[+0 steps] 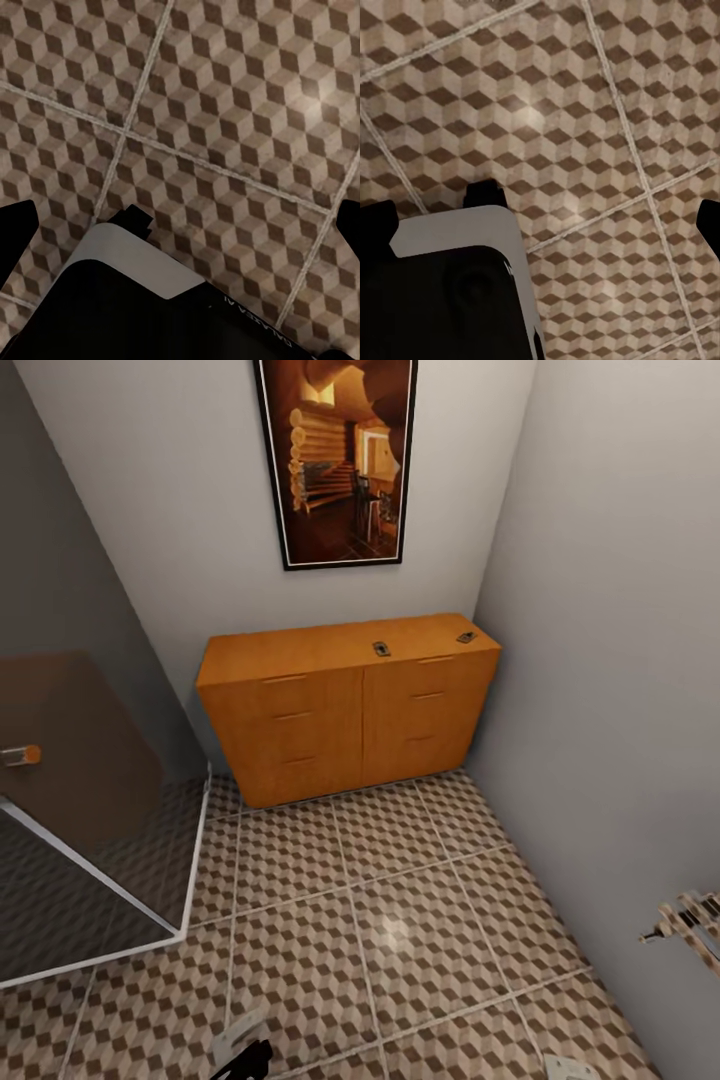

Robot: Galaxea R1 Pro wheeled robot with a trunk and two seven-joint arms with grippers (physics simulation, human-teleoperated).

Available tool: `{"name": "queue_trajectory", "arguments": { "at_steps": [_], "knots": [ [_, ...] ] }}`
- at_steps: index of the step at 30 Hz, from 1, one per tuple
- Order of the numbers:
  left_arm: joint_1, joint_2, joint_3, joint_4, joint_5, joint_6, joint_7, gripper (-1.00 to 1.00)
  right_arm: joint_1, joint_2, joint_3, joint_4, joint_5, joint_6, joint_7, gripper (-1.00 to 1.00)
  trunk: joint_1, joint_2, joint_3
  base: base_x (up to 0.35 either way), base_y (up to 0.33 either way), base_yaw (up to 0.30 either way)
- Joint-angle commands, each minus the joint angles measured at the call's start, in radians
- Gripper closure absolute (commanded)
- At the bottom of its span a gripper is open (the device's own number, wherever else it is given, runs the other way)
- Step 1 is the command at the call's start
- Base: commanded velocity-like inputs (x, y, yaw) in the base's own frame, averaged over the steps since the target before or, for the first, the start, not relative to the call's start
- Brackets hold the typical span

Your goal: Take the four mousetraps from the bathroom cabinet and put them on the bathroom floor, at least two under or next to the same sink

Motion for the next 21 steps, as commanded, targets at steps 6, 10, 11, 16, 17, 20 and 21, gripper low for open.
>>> {"name": "queue_trajectory", "arguments": {
  "at_steps": [6, 10, 11, 16, 17, 20, 21],
  "knots": [
    [0.000, 0.000, -0.008, 0.000, 0.006, -0.002, 0.005, -1.00, -0.001, 0.000, 0.008, 0.002, -0.007, -0.004, 0.000, -1.00, 0.000, -0.001, -0.001, 0.019, -0.012, 0.040],
    [0.000, 0.000, -0.008, 0.000, 0.007, -0.002, 0.005, -1.00, -0.001, 0.000, 0.008, 0.002, -0.007, -0.004, 0.001, -1.00, 0.000, -0.001, -0.001, 0.107, -0.116, 0.013],
    [0.000, 0.000, -0.008, 0.000, 0.007, -0.001, 0.005, -1.00, -0.001, 0.000, 0.008, 0.002, -0.007, -0.004, 0.001, -1.00, 0.000, -0.001, -0.001, 0.166, -0.172, 0.007],
    [0.000, 0.001, -0.008, 0.000, 0.007, -0.001, 0.005, -1.00, -0.001, 0.000, 0.008, 0.002, -0.007, -0.004, 0.001, -1.00, 0.000, -0.001, -0.001, 0.201, -0.205, 0.004],
    [0.000, 0.001, -0.008, 0.000, 0.007, -0.001, 0.005, -1.00, -0.001, 0.000, 0.008, 0.002, -0.007, -0.004, 0.000, -1.00, 0.000, -0.001, -0.001, 0.222, -0.225, 0.002],
    [0.000, 0.001, -0.008, 0.000, 0.007, -0.001, 0.005, -1.00, -0.001, 0.000, 0.008, 0.002, -0.007, -0.004, 0.001, -1.00, 0.000, -0.001, -0.001, 0.229, -0.231, 0.001],
    [0.000, 0.001, -0.008, 0.000, 0.007, -0.001, 0.005, -1.00, -0.001, 0.000, 0.008, 0.002, -0.007, -0.004, 0.000, -1.00, 0.000, -0.001, -0.001, 0.234, -0.235, 0.001]
  ]
}}
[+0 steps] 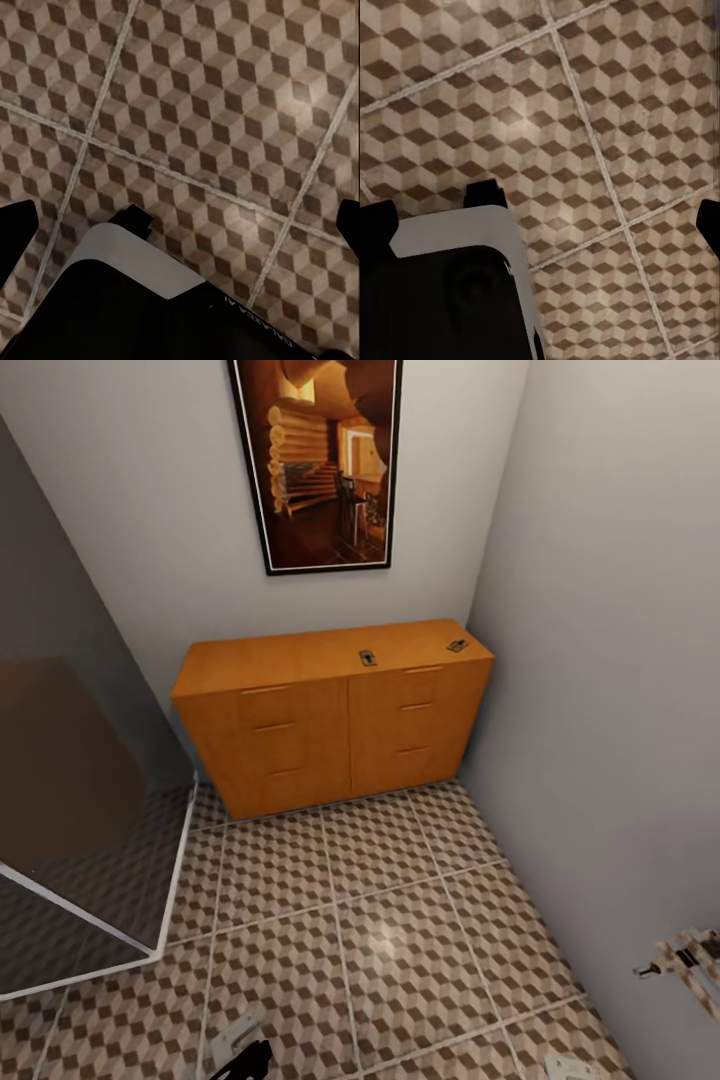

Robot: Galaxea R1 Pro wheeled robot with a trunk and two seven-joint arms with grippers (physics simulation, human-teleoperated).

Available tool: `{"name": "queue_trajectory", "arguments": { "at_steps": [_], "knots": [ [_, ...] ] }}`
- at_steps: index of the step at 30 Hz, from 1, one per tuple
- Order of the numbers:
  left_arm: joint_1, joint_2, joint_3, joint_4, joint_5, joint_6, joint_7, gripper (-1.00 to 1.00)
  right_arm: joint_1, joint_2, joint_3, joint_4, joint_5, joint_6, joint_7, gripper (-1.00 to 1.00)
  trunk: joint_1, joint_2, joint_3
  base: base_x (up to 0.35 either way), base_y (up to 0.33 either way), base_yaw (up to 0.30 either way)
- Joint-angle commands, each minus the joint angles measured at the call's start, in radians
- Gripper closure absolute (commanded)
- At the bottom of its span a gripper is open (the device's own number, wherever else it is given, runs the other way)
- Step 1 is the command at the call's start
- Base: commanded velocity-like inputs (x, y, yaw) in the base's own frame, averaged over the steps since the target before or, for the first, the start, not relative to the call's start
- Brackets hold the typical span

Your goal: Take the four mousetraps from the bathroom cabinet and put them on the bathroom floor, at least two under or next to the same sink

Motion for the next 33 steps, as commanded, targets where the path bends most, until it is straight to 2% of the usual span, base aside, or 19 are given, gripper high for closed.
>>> {"name": "queue_trajectory", "arguments": {
  "at_steps": [1, 13, 33],
  "knots": [
    [0.000, 0.000, -0.008, 0.000, 0.006, -0.002, 0.005, -1.00, -0.001, 0.001, 0.008, 0.002, -0.007, -0.004, 0.000, -1.00, 0.001, -0.001, -0.001, 0.234, -0.235, 0.001],
    [0.000, -0.001, -0.009, 0.000, 0.006, -0.002, 0.005, -1.00, -0.001, 0.001, 0.008, 0.002, -0.007, -0.004, 0.000, -1.00, 0.001, -0.001, -0.001, 0.195, -0.179, 0.000],
    [0.000, -0.002, -0.009, 0.000, 0.006, -0.003, 0.005, -1.00, -0.001, -0.007, 0.008, 0.002, -0.007, 0.001, 0.013, -1.00, 0.001, -0.001, -0.001, 0.018, -0.014, 0.000]
  ]
}}
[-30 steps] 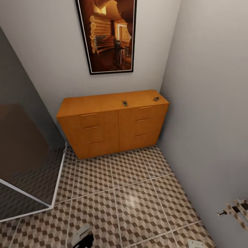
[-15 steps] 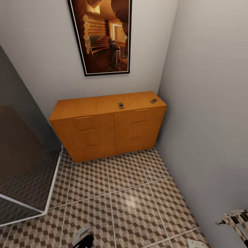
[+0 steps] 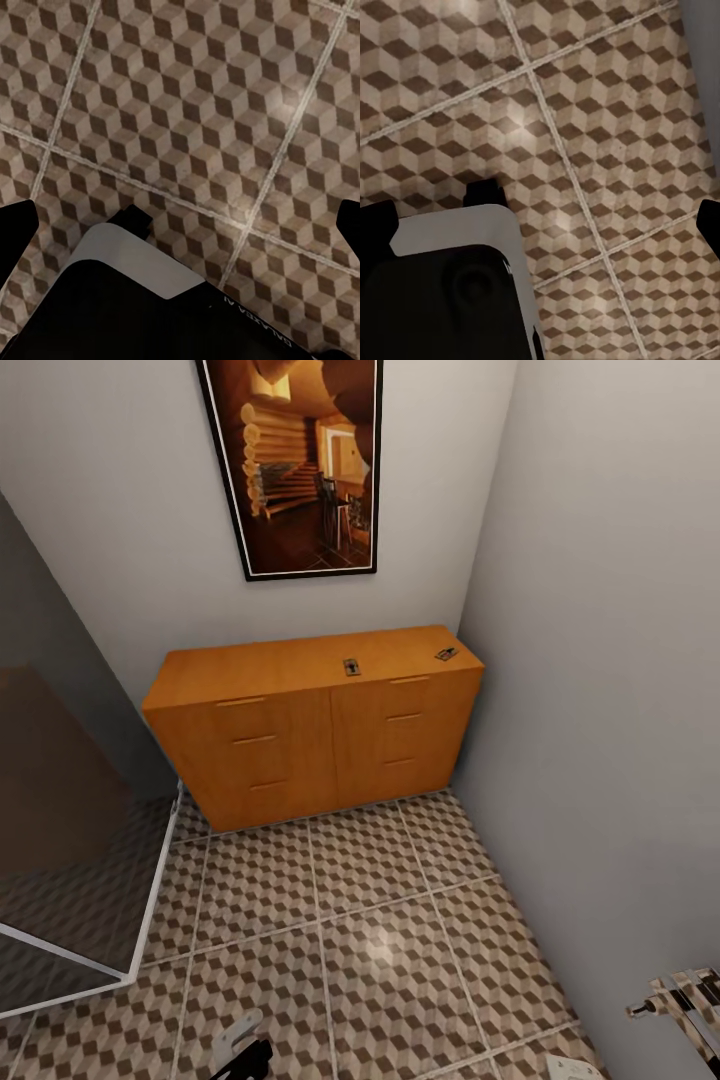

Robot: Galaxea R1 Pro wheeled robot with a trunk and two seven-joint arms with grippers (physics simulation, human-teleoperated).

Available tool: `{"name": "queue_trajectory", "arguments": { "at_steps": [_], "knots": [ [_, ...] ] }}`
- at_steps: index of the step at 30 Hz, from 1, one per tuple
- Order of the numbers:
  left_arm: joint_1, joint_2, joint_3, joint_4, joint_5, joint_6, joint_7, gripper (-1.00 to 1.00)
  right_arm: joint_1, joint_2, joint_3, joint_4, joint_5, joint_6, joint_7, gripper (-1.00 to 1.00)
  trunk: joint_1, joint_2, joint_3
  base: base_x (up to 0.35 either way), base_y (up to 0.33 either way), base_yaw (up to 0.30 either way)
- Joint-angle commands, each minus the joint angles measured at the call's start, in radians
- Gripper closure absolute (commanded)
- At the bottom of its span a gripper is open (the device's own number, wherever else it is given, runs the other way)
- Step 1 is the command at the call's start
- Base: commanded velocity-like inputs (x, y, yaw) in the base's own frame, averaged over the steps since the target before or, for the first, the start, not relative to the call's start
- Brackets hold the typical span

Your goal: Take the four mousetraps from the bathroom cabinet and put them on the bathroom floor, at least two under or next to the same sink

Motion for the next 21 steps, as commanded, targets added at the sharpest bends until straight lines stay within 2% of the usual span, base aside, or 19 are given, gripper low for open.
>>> {"name": "queue_trajectory", "arguments": {
  "at_steps": [1, 14, 21],
  "knots": [
    [0.000, 0.000, -0.008, 0.000, 0.006, -0.002, 0.005, -1.00, -0.001, 0.000, 0.008, 0.002, -0.007, -0.003, 0.001, -1.00, 0.000, -0.001, -0.001, 0.001, -0.001, 0.000],
    [0.000, -0.001, -0.008, 0.000, 0.006, -0.001, 0.005, -1.00, -0.001, 0.006, 0.009, 0.000, -0.004, -0.003, 0.002, -1.00, 0.000, -0.001, -0.001, 0.000, 0.000, 0.000],
    [0.000, -0.001, -0.008, 0.000, 0.006, 0.000, 0.005, -1.00, -0.001, 0.022, 0.009, 0.000, -0.001, -0.005, 0.004, -1.00, 0.000, -0.001, -0.001, 0.000, 0.000, 0.000]
  ]
}}
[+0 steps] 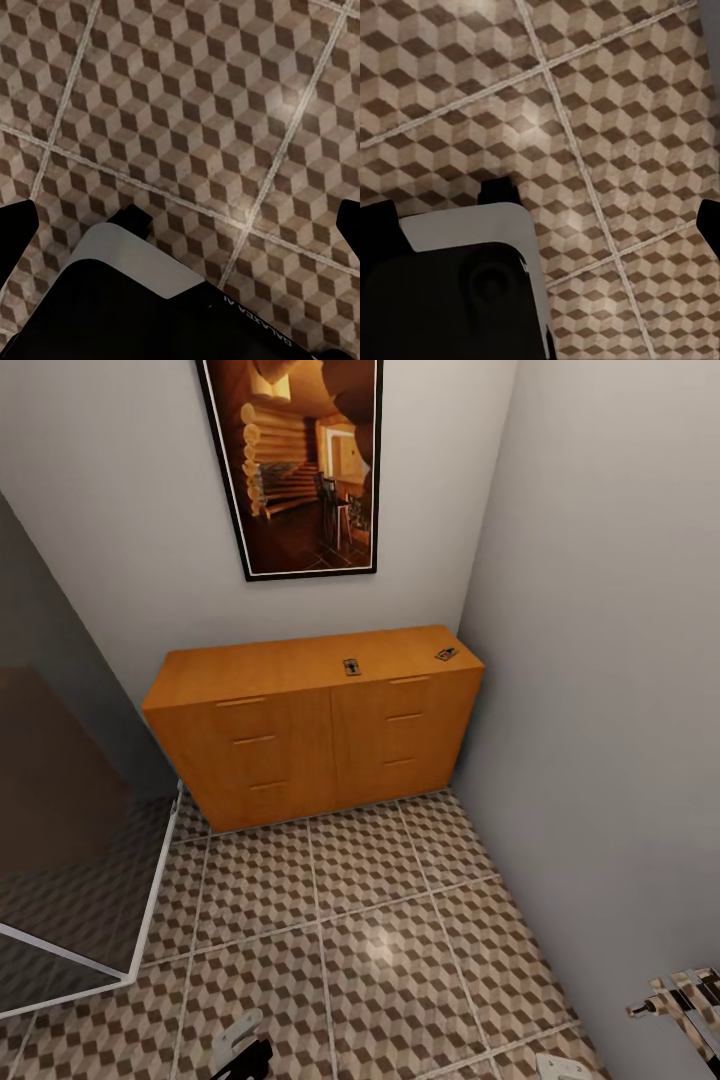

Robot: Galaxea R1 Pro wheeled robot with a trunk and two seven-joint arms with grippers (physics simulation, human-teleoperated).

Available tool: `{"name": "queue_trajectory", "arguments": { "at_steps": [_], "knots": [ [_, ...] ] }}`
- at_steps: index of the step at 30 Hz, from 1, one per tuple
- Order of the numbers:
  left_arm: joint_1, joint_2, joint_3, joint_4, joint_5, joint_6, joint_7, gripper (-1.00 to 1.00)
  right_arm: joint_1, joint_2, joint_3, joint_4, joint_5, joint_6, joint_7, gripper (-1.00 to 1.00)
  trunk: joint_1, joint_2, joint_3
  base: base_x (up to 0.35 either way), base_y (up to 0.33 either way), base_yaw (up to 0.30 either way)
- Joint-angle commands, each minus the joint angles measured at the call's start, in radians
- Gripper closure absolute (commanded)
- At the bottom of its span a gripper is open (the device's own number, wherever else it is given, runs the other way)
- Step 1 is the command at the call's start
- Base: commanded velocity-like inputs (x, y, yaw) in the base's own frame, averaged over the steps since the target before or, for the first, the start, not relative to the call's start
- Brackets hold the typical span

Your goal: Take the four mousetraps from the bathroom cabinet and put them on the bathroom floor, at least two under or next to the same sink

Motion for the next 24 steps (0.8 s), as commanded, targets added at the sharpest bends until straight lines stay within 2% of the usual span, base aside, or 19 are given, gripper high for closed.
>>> {"name": "queue_trajectory", "arguments": {
  "at_steps": [1, 24],
  "knots": [
    [0.000, 0.000, -0.008, 0.000, 0.006, -0.002, 0.005, -1.00, -0.001, 0.003, 0.008, 0.003, -0.007, -0.003, 0.002, -1.00, 0.000, -0.001, -0.001, 0.000, 0.000, 0.000],
    [0.000, -0.003, -0.009, 0.000, 0.006, -0.001, 0.005, -1.00, -0.001, 0.008, 0.007, 0.004, -0.007, 0.001, 0.042, -1.00, 0.000, -0.001, -0.001, 0.000, 0.000, 0.000]
  ]
}}
